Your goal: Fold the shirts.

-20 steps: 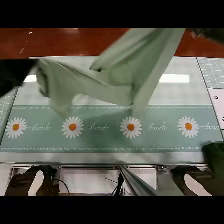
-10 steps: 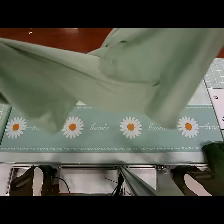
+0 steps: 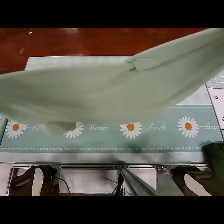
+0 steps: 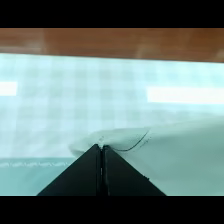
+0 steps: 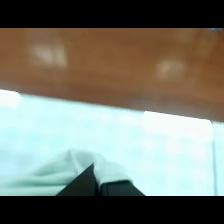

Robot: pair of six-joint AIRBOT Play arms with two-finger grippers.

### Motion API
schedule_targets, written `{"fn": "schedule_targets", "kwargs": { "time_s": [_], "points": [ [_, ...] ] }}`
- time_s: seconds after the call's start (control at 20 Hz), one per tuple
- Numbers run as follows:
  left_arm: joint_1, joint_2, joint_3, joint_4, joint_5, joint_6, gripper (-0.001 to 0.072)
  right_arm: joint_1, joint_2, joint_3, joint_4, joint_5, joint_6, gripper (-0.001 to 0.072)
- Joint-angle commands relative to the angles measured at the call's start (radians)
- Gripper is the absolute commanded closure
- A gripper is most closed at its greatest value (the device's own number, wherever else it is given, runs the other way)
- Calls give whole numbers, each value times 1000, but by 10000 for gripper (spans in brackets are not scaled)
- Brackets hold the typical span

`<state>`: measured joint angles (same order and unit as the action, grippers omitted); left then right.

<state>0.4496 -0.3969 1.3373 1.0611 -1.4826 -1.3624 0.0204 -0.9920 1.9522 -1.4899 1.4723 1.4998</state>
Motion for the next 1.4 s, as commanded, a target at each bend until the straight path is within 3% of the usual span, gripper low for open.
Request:
{"fn": "schedule_targets", "kwargs": {
  "time_s": [0.0,0.3,0.4,0.5,0.6,0.8,1.05,1.35],
  "points": [
    [-14,7,0,-14,-76,-3,693,0,14,6,-34,120,-15,687],
    [-13,-2,101,-66,-91,-4,693,0,137,6,-41,48,4,687],
    [-13,-5,122,-48,-101,-29,694,0,156,6,-50,85,26,687],
    [-13,-13,124,48,-226,-48,694,0,162,5,-143,258,26,687],
    [-13,-35,97,74,-269,-51,693,0,138,5,-166,362,27,687],
    [-14,-74,-90,35,-289,-64,693,0,41,5,-66,381,28,688],
    [-17,-104,-402,-17,-121,-48,693,0,-249,-58,-96,259,-40,687],
    [-151,-255,-485,-68,254,87,691,0,-605,-58,68,-51,-18,688]
  ]
}}
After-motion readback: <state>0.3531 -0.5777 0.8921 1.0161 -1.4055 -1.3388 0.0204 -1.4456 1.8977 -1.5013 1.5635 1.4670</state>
